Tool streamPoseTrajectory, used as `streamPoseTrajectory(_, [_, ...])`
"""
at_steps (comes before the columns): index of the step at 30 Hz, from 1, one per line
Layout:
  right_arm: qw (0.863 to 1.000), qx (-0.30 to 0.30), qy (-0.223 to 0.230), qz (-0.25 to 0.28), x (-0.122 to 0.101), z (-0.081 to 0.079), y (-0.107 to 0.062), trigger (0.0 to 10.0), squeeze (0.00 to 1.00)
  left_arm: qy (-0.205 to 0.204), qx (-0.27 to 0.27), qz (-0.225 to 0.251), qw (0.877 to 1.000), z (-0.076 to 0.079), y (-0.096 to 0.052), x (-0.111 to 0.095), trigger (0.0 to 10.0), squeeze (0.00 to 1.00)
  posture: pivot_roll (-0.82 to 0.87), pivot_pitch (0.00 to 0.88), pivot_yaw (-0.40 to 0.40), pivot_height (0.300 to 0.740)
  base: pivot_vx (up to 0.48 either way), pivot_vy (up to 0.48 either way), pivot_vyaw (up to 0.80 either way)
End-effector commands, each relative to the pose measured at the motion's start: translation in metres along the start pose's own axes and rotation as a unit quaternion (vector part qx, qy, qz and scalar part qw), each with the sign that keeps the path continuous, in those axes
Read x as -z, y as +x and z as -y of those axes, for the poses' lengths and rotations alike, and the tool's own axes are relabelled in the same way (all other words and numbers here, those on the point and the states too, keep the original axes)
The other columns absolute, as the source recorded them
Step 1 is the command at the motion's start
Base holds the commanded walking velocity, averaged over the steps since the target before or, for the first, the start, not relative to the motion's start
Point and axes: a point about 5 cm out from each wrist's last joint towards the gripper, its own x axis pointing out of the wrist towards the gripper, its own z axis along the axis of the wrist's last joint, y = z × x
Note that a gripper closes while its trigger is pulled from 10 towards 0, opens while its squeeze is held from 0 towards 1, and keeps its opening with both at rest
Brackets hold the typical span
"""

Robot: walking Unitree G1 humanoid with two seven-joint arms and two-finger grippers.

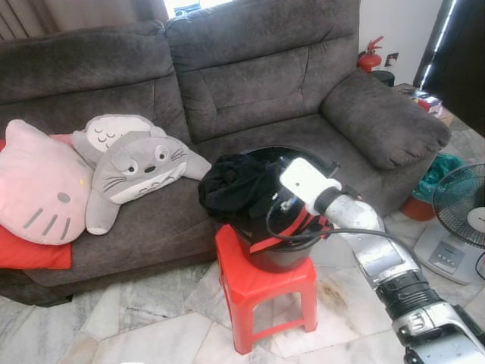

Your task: Hang hanger

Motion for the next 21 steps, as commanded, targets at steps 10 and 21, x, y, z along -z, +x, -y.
streamPoseTrajectory(10, [0.992, -0.065, -0.007, 0.11, -0.038, -0.007, 0.002, 0.0, 0.0, 0.006, -0.011, -0.004, 1.0, -0.007, 0.0, 0.0, 10.0, 0.0, -0.26, 0.0, 0.13, 0.74, 0.0, 0.0, 0.0])
streamPoseTrajectory(21, [0.989, -0.057, -0.035, 0.13, -0.046, 0.016, 0.005, 0.0, 0.0, 0.01, -0.011, -0.003, 1.0, -0.004, 0.001, -0.001, 10.0, 0.0, -0.26, 0.0, 0.139, 0.74, 0.0, 0.0, 0.0])
